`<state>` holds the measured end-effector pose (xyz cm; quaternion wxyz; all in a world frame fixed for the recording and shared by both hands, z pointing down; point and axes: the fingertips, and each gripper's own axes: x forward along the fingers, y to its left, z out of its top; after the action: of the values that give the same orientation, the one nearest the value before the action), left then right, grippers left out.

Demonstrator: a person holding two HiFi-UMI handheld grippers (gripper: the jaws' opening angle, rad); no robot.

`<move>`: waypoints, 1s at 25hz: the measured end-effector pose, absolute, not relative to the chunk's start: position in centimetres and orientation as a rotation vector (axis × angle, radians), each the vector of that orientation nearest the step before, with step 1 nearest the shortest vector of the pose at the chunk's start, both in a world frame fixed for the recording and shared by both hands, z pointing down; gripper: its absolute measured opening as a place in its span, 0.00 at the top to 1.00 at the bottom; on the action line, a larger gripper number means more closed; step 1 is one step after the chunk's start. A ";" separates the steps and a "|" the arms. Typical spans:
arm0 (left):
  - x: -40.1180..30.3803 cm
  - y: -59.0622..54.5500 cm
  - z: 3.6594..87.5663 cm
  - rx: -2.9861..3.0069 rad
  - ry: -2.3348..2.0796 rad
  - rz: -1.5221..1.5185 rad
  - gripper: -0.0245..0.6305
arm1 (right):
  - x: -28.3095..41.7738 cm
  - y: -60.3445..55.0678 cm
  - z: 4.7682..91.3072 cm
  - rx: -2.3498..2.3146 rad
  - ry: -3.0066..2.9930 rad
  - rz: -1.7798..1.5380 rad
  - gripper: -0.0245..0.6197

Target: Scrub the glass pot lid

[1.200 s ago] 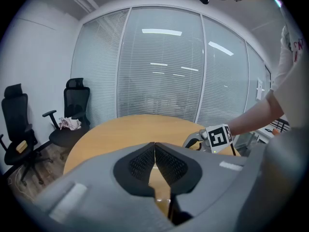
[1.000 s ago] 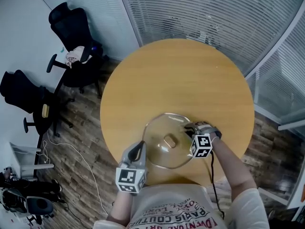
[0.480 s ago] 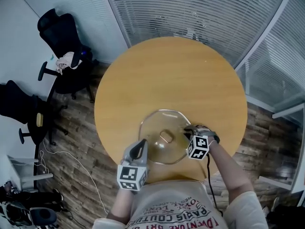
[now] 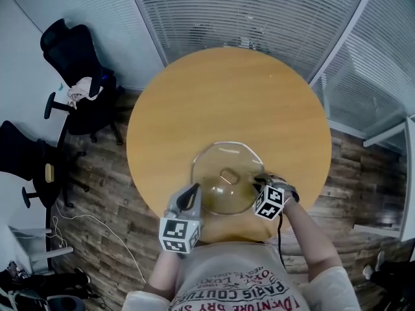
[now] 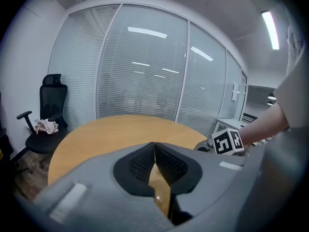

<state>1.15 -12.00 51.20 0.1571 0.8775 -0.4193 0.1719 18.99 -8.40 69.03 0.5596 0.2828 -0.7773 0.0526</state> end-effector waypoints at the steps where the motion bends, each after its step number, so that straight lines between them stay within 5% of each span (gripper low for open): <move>1: 0.9 -11.8 51.3 2.514 -1.190 0.490 0.95 | 18.8 -7.9 69.1 0.684 -1.826 0.145 0.86; 25: -7.9 -10.3 52.2 2.604 -0.996 0.483 0.95 | 10.0 -1.0 68.8 1.211 -1.628 0.639 0.86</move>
<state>-7.86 -10.26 52.16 0.1555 0.9090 -0.3478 0.1687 10.00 -0.98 68.82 0.4859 0.4975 -0.6689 0.2627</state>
